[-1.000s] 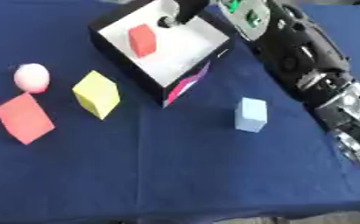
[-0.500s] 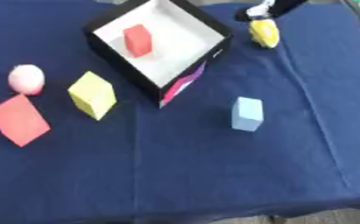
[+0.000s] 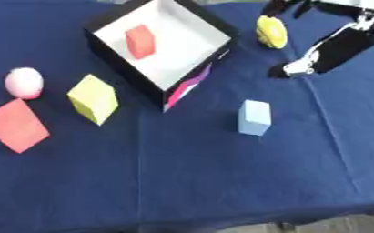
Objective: Pick up objects on the table and place them in the box.
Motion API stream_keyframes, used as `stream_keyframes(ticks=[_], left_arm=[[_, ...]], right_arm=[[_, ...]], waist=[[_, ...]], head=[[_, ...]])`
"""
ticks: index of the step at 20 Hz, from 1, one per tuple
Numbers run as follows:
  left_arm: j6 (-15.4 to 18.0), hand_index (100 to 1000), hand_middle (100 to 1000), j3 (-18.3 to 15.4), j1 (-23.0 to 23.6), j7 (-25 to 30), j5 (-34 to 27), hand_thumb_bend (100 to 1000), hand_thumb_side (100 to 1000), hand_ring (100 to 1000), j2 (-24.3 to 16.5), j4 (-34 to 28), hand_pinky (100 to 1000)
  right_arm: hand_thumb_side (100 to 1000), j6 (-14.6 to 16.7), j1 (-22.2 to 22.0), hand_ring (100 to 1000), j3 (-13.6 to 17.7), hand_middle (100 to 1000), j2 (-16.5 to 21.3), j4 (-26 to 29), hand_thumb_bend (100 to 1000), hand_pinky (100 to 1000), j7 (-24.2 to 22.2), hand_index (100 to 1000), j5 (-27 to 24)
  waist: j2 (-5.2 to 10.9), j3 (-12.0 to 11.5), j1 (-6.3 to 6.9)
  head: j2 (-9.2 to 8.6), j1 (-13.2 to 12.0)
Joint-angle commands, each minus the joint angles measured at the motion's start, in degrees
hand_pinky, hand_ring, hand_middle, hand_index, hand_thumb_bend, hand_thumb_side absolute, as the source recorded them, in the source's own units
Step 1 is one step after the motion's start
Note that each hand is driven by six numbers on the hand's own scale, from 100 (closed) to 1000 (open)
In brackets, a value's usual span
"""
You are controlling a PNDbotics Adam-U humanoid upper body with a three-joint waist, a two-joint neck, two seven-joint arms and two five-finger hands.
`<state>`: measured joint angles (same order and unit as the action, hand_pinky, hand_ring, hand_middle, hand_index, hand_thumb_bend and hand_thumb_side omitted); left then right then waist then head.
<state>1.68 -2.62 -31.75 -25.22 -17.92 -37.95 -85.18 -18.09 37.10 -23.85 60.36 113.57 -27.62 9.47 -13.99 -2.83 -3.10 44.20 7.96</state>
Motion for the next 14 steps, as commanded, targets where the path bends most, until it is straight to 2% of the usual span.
stream_keyframes(ticks=[1, 9, 14], left_arm=[[-0.07, 909, 846, -0.28, -0.72, 0.18, 0.2, 155, 850, 830, -1.68, -0.69, 808], [-0.11, 908, 846, -0.13, -0.72, 0.37, 0.15, 156, 852, 831, -1.35, -0.65, 807], [-0.17, 908, 847, -0.09, -0.59, 0.4, 0.15, 156, 854, 831, -1.19, -0.55, 807]], right_arm=[[390, -0.63, -0.54, 892, -0.47, 797, 0.65, 1.02, 537, 808, -1.2, 865, -0.15], [396, -3.91, -2.98, 878, -2.81, 786, -2.36, 0.99, 531, 803, -3.83, 863, 1.67], [403, -4.7, -4.31, 873, -4.21, 782, -4.33, 0.04, 525, 801, -5.38, 865, 1.94]], waist=[[1.73, -0.06, -0.17], [1.81, -0.26, -0.3], [1.74, -0.28, -0.35]], head=[[-0.08, 0.02], [-0.08, 0.13], [-0.08, 0.3]])
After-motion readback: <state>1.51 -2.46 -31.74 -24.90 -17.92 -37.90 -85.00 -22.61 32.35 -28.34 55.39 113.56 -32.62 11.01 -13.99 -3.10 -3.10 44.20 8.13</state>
